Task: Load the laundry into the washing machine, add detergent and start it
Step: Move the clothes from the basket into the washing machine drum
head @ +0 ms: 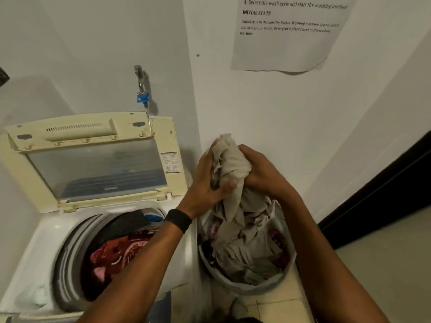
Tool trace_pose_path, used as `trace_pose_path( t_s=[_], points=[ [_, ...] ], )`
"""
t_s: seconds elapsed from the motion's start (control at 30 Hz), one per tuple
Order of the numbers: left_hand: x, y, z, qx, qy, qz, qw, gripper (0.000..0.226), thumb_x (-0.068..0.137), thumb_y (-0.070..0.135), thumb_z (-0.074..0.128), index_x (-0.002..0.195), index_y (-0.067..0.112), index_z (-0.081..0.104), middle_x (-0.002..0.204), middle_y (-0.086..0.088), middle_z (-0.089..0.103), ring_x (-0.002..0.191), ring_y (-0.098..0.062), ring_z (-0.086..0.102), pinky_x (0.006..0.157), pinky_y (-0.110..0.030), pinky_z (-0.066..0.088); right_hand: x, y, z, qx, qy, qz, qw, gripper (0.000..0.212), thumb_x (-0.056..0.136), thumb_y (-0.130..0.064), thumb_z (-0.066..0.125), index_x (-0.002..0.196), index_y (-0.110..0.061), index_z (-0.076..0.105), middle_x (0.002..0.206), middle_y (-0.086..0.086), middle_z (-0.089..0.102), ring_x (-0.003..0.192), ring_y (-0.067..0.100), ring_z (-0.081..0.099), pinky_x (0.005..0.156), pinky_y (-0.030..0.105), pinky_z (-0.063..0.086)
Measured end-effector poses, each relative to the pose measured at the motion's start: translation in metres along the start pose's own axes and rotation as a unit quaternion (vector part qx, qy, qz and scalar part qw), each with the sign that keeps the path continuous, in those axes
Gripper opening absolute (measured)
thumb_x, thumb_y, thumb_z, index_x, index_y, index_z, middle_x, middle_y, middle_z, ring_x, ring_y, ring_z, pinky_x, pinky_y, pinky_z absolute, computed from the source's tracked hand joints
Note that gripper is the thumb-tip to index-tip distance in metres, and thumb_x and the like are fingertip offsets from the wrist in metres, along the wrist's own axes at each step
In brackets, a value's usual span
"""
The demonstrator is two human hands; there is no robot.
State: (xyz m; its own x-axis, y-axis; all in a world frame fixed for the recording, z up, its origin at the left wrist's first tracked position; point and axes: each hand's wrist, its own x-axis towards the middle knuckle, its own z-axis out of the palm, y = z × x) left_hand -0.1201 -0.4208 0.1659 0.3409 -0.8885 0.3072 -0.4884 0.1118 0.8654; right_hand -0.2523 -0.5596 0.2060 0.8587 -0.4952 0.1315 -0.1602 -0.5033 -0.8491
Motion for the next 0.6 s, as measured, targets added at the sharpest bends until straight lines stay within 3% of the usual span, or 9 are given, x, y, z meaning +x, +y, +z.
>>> trace_pose_path(
  t_s=[0.1,0.2,0.27,0.37,0.4,0.5,0.6],
  points=[
    [-0.006,-0.005,-0.002,-0.005,-0.009,-0.012,1.000,0.115,0.071,0.049,0.090,0.158,0.041,0.016,0.163,0.010,0.032,0.150,-0.009,0.033,0.121,-0.037,0.034,-0.005,-0.004,0.003,-0.037,-0.031,0.002,0.999,0.043,0.085,-0.008,0.077,0.124,-0.014,0.059,0.112,0.001,0.064,0.098,0.007,0.061,0.082,0.019,0.048],
    [-0.005,-0.014,-0.004,0.013,0.016,0.001,1.000,0.091,0.077,0.040,0.089,0.151,0.029,0.038,0.143,0.015,0.055,0.132,-0.003,0.053,0.110,-0.024,0.044,-0.009,-0.006,0.003,-0.070,-0.037,0.002,0.997,0.027,0.087,-0.003,0.072,0.113,-0.003,0.063,0.106,0.015,0.060,0.093,0.018,0.058,0.081,0.034,0.052],
    [-0.004,-0.019,-0.010,-0.008,0.013,0.025,1.000,0.068,0.083,0.035,0.085,0.142,0.024,0.052,0.131,0.017,0.064,0.123,-0.004,0.062,0.103,-0.027,0.051,-0.010,-0.001,-0.001,-0.077,-0.042,0.009,0.996,0.020,0.087,-0.011,0.074,0.105,-0.007,0.067,0.100,0.013,0.066,0.089,0.022,0.063,0.079,0.046,0.053],
    [-0.002,-0.016,-0.018,0.007,0.019,0.032,0.999,0.047,0.086,0.036,0.078,0.127,0.018,0.063,0.113,0.007,0.073,0.107,-0.012,0.070,0.090,-0.043,0.057,-0.026,0.010,0.005,-0.061,-0.045,0.061,0.995,0.057,0.084,-0.021,0.082,0.134,-0.023,0.054,0.125,-0.006,0.063,0.112,0.009,0.062,0.090,0.026,0.051],
    [-0.001,-0.014,-0.020,0.003,0.026,0.038,0.999,0.041,0.087,0.030,0.077,0.123,0.016,0.063,0.109,0.005,0.073,0.104,-0.014,0.070,0.088,-0.043,0.058,-0.030,0.017,0.014,-0.032,-0.023,0.074,0.996,0.066,0.082,-0.021,0.084,0.137,-0.026,0.049,0.127,-0.010,0.062,0.114,0.007,0.061,0.092,0.025,0.051],
    [0.005,-0.003,-0.030,-0.025,0.078,0.068,0.994,0.028,0.089,0.009,0.073,0.115,0.009,0.062,0.105,0.003,0.072,0.101,-0.012,0.070,0.085,-0.031,0.056,-0.034,0.028,0.048,0.038,0.077,0.076,0.993,0.066,0.074,-0.023,0.087,0.129,-0.032,0.051,0.121,-0.016,0.064,0.112,0.004,0.063,0.091,0.029,0.053],
    [0.014,0.011,-0.045,-0.041,0.111,0.089,0.989,0.027,0.090,-0.004,0.071,0.109,0.011,0.060,0.099,0.007,0.069,0.093,-0.006,0.067,0.081,-0.020,0.050,-0.041,0.049,0.087,0.019,0.097,0.104,0.990,0.073,0.075,-0.014,0.090,0.138,-0.019,0.052,0.137,-0.008,0.053,0.126,0.006,0.051,0.110,0.029,0.044]
  ],
)
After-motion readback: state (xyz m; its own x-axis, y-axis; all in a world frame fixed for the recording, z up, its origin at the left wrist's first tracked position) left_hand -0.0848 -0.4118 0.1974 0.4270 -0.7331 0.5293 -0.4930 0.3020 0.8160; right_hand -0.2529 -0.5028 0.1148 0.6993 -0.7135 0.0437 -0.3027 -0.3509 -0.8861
